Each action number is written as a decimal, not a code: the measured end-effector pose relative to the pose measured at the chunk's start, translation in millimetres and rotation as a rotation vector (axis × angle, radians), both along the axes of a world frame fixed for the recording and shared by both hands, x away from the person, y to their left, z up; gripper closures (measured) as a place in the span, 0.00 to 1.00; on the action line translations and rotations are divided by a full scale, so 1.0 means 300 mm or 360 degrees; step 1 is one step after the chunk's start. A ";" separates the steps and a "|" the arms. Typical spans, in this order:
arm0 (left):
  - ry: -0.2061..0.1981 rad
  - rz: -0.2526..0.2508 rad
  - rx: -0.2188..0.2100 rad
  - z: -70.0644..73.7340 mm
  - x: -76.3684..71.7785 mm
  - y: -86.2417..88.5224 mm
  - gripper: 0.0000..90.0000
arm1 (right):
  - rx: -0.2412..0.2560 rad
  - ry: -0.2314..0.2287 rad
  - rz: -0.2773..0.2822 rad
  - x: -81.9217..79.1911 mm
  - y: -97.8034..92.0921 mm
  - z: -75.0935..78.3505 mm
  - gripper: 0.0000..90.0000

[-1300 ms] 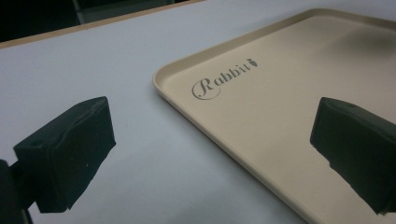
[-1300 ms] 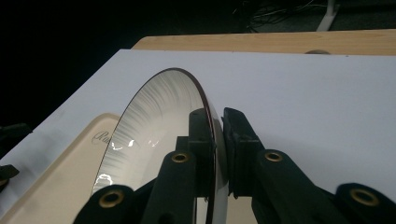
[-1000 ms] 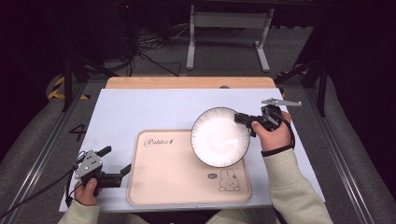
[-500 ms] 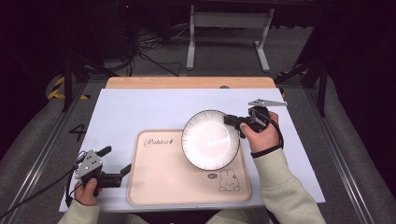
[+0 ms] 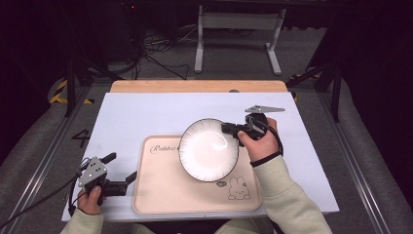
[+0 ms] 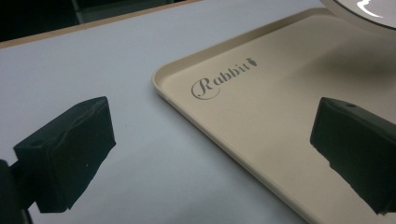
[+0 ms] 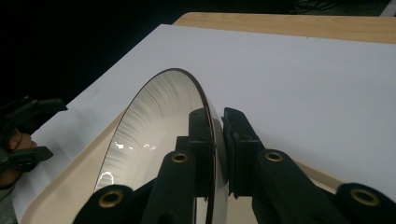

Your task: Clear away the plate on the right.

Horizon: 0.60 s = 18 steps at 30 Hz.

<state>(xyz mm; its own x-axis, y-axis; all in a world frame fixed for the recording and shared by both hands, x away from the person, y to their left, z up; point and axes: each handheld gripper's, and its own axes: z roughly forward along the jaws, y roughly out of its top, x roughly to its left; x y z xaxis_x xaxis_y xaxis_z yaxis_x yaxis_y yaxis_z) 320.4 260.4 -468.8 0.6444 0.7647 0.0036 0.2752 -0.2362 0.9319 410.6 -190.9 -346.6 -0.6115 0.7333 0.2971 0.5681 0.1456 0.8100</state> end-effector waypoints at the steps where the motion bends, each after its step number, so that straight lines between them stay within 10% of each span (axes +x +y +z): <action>1: 0.0000 0.0000 0.0000 0.000 0.000 0.000 0.00 | 0.0006 0.0008 0.0018 0.000 0.014 -0.006 0.92; 18: 0.0004 0.0001 -0.0009 -0.001 0.000 -0.001 0.00 | 0.0057 0.0083 0.0094 -0.003 0.085 -0.080 0.92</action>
